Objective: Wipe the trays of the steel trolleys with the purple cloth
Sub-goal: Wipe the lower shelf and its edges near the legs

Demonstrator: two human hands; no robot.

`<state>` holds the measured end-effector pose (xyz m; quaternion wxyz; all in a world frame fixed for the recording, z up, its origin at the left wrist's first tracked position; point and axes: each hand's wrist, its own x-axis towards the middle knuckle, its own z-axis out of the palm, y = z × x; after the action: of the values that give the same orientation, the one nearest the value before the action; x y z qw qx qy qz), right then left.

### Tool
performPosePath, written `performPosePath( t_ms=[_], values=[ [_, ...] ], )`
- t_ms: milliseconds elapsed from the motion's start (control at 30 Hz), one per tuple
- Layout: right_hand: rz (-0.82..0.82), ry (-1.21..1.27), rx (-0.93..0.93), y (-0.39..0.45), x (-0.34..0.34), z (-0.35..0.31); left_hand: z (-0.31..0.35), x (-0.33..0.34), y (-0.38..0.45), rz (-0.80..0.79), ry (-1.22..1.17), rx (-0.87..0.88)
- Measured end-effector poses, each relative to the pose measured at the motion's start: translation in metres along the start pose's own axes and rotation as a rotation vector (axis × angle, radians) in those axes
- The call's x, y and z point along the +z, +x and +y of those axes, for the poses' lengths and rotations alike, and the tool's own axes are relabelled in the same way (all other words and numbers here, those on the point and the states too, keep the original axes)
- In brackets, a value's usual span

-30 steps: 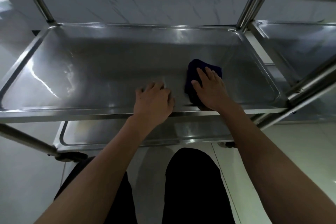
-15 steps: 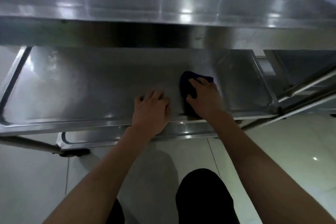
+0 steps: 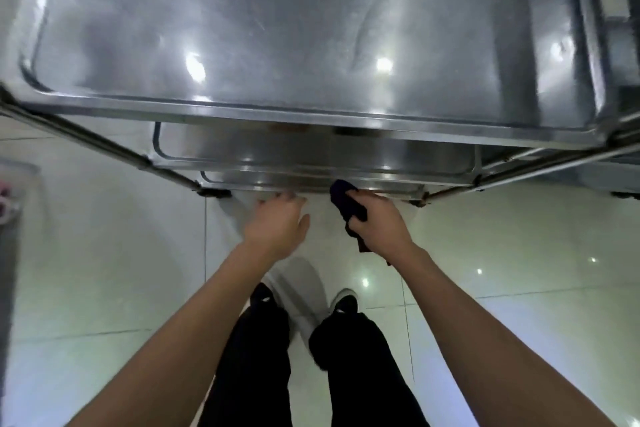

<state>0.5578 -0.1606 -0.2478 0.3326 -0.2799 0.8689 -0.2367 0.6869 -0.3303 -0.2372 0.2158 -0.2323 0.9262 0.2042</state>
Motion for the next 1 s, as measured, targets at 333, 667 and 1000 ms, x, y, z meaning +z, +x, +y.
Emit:
performPosePath(
  t_ms=[333,667,1000],
  values=[
    [-0.028,-0.02,-0.177,-0.097,-0.071,-0.117,0.011,-0.123,-0.159,0.183,0.002,-0.164],
    [-0.205,-0.157,-0.529,-0.12,0.005,-0.293,-0.12,-0.156,-0.281,0.393,-0.115,-0.419],
    [-0.353,-0.353,-0.75,-0.137,0.136,-0.518,-0.326,-0.183,-0.41,0.492,-0.13,-0.649]
  ],
)
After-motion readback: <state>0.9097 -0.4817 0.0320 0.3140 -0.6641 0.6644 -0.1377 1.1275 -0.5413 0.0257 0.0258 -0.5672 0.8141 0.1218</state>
